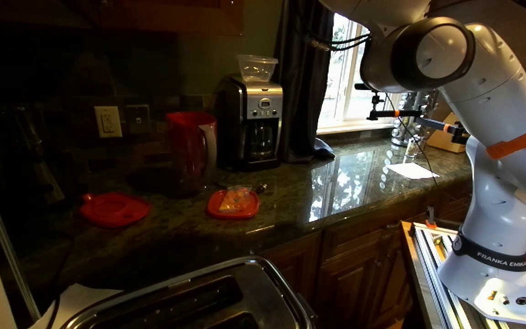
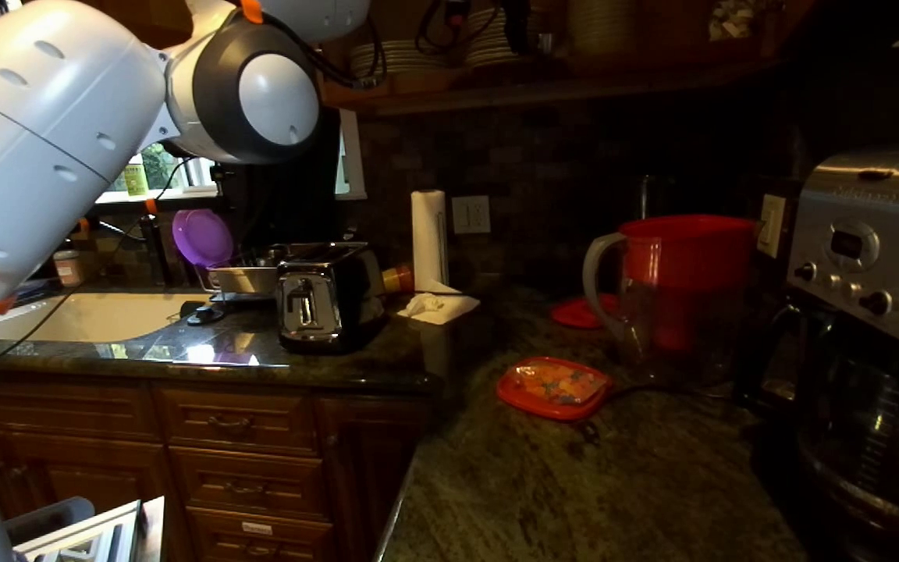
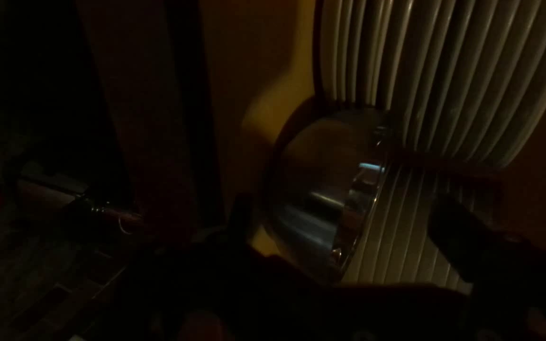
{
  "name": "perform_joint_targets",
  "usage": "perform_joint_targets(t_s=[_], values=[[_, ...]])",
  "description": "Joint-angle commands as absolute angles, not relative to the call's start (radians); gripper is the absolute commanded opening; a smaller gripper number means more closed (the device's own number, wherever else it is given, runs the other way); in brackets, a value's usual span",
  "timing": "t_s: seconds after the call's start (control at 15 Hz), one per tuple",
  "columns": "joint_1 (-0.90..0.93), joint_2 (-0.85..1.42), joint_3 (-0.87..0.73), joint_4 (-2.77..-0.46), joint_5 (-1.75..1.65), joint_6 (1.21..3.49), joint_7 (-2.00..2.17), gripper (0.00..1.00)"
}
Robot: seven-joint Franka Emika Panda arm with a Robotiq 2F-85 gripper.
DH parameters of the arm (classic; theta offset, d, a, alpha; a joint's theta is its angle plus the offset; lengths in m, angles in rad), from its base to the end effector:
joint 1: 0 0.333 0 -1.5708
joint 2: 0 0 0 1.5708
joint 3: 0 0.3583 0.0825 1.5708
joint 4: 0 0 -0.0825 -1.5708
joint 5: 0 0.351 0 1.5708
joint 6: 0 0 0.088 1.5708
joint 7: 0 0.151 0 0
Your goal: Move the silver bowl from the bottom shelf to the counter top
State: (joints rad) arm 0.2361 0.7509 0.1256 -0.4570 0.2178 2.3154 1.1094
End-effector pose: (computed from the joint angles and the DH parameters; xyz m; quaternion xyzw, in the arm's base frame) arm 0.7426 0.2263 0.7552 -0.7596 0.3591 -0.2997 0.4519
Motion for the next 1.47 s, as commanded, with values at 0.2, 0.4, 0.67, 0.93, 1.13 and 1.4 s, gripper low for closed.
perform_joint_targets(t_s=[0.2, 0.4, 0.67, 0.93, 1.13, 1.4], values=[[0.258, 0.76, 0.101, -0.445, 0.183, 2.293, 1.153, 0.39], [0.261, 0.752, 0.081, -0.454, 0.16, 2.265, 1.175, 0.15], [0.266, 0.731, 0.037, -0.459, 0.097, 2.149, 1.217, 0.0], [0.265, 0.724, 0.041, -0.463, 0.093, 2.134, 1.213, 0.0], [0.265, 0.733, 0.059, -0.452, 0.112, 2.198, 1.196, 0.01], [0.275, 0.713, 0.065, -0.463, 0.116, 2.24, 1.205, 0.01]])
